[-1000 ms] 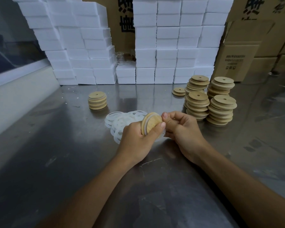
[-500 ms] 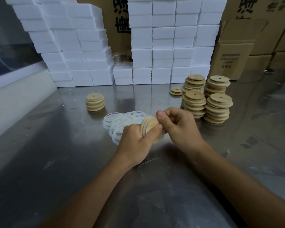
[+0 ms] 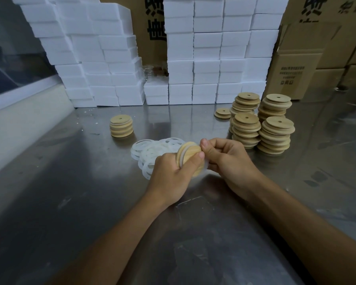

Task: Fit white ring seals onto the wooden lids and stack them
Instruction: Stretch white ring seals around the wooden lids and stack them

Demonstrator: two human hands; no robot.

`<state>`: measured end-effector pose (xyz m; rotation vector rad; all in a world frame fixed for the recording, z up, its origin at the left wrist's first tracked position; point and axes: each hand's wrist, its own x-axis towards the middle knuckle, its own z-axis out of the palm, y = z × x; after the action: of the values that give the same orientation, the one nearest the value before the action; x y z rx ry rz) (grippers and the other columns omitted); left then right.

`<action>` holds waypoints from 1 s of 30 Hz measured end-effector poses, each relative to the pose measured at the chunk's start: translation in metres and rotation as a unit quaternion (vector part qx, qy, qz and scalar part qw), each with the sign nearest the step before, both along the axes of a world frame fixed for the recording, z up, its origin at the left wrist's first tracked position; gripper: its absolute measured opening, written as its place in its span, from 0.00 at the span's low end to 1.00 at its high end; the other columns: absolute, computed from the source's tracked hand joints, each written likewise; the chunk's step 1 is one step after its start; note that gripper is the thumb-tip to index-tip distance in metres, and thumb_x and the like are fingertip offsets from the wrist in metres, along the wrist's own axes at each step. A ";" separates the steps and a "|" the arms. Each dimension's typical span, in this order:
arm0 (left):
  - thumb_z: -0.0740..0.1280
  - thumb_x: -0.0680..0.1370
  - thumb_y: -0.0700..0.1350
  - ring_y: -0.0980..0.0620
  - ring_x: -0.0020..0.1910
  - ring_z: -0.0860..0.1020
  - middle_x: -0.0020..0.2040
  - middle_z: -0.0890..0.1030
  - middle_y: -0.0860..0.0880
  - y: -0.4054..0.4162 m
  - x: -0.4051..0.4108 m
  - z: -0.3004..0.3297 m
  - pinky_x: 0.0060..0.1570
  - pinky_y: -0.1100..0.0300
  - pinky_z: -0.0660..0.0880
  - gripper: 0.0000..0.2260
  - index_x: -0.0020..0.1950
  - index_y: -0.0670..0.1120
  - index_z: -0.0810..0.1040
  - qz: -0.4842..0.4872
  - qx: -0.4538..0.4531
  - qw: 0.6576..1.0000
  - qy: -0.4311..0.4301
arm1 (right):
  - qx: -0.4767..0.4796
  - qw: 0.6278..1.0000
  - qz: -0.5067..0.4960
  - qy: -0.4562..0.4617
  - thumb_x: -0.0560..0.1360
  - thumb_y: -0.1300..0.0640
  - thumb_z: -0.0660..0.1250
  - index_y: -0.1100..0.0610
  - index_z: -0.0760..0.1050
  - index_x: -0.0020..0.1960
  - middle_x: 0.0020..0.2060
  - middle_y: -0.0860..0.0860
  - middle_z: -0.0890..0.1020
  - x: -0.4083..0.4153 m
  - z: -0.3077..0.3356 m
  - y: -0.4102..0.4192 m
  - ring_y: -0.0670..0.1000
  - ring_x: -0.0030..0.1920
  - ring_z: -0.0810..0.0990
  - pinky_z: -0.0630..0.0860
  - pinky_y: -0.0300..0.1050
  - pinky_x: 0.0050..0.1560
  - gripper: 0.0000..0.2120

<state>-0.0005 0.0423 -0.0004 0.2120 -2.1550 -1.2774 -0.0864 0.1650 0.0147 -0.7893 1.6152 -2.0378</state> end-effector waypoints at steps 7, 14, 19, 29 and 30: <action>0.61 0.71 0.66 0.48 0.39 0.81 0.37 0.83 0.43 0.001 0.000 -0.001 0.45 0.48 0.76 0.27 0.42 0.41 0.83 -0.006 -0.006 1.000 0.004 | 0.008 1.000 -0.004 -0.027 0.71 0.52 0.68 0.64 0.77 0.38 0.34 0.58 0.80 0.001 0.003 0.000 0.54 0.38 0.80 0.81 0.49 0.47 0.14; 0.64 0.74 0.61 0.48 0.36 0.80 0.34 0.82 0.41 -0.003 -0.002 -0.002 0.42 0.49 0.77 0.23 0.40 0.41 0.82 0.002 0.032 0.999 -0.016 | 0.035 0.999 -0.009 -0.025 0.75 0.54 0.68 0.62 0.78 0.42 0.41 0.61 0.82 0.002 -0.001 0.000 0.56 0.45 0.81 0.78 0.50 0.52 0.10; 0.71 0.73 0.57 0.60 0.28 0.78 0.33 0.83 0.54 -0.007 -0.003 -0.005 0.25 0.68 0.70 0.10 0.43 0.51 0.83 -0.003 0.053 0.998 -0.020 | 0.100 0.953 -0.138 0.250 0.79 0.60 0.67 0.61 0.78 0.43 0.34 0.50 0.81 0.004 -0.007 -0.001 0.42 0.35 0.78 0.75 0.38 0.37 0.07; 0.69 0.72 0.54 0.51 0.41 0.82 0.40 0.85 0.47 -0.001 0.000 0.000 0.46 0.50 0.79 0.15 0.45 0.42 0.84 -0.010 0.017 1.000 0.015 | 0.070 0.994 -0.052 0.059 0.81 0.60 0.62 0.62 0.77 0.41 0.32 0.54 0.79 0.004 -0.003 -0.003 0.51 0.36 0.78 0.77 0.47 0.42 0.12; 0.69 0.72 0.54 0.50 0.42 0.82 0.40 0.85 0.46 0.000 0.000 0.000 0.47 0.50 0.79 0.16 0.45 0.41 0.84 -0.009 0.018 1.000 0.016 | 0.063 0.996 -0.048 0.042 0.81 0.60 0.61 0.62 0.76 0.40 0.33 0.55 0.79 0.004 -0.002 -0.003 0.53 0.37 0.77 0.76 0.49 0.44 0.13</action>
<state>-0.0010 0.0419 -0.0001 0.1869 -2.1138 -1.3209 -0.0827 0.1624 0.0124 -0.7752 1.8415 -1.9663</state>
